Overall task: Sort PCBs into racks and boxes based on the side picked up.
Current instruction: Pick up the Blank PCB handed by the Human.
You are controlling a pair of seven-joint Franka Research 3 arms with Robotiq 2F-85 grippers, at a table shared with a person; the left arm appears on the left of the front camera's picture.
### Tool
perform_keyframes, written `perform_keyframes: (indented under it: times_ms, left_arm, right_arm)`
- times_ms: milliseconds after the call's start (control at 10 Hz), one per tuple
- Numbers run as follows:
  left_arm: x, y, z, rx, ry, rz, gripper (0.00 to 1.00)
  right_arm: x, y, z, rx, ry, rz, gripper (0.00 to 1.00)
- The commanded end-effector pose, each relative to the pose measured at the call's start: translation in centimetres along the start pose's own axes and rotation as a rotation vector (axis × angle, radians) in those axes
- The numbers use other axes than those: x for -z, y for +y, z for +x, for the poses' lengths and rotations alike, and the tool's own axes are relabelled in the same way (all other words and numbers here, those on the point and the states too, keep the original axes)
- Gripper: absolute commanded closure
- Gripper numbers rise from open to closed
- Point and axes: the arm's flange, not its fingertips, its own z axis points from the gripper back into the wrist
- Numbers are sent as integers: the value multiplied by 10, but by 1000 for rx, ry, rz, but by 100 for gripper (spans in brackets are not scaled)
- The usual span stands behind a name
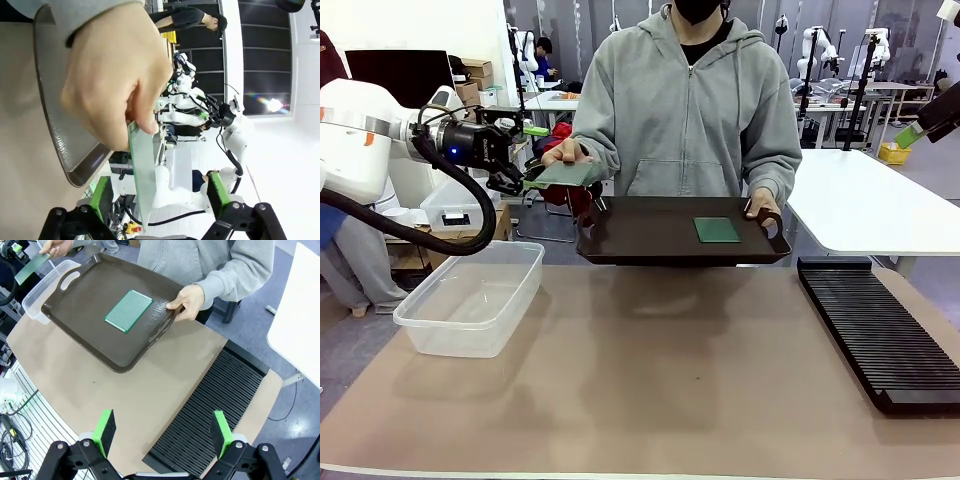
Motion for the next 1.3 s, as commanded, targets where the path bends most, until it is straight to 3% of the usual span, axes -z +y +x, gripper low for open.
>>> perform_keyframes:
  times_ms: [0, 100, 300, 1200]
  left_arm:
    - [1, 0, 6, -6, 25, -35, 23]
    - [4, 3, 5, 9, 55, -44, 60]
    - [6, 3, 5, 9, 69, -49, 100]
    - [0, 3, 1, 14, 75, -63, 100]
  right_arm:
    - [1, 0, 0, 1, 1, 1, 0]
    - [1, 0, 0, 1, 1, 1, 0]
    - [1, 0, 0, 1, 1, 1, 0]
    - [1, 0, 0, 1, 1, 1, 0]
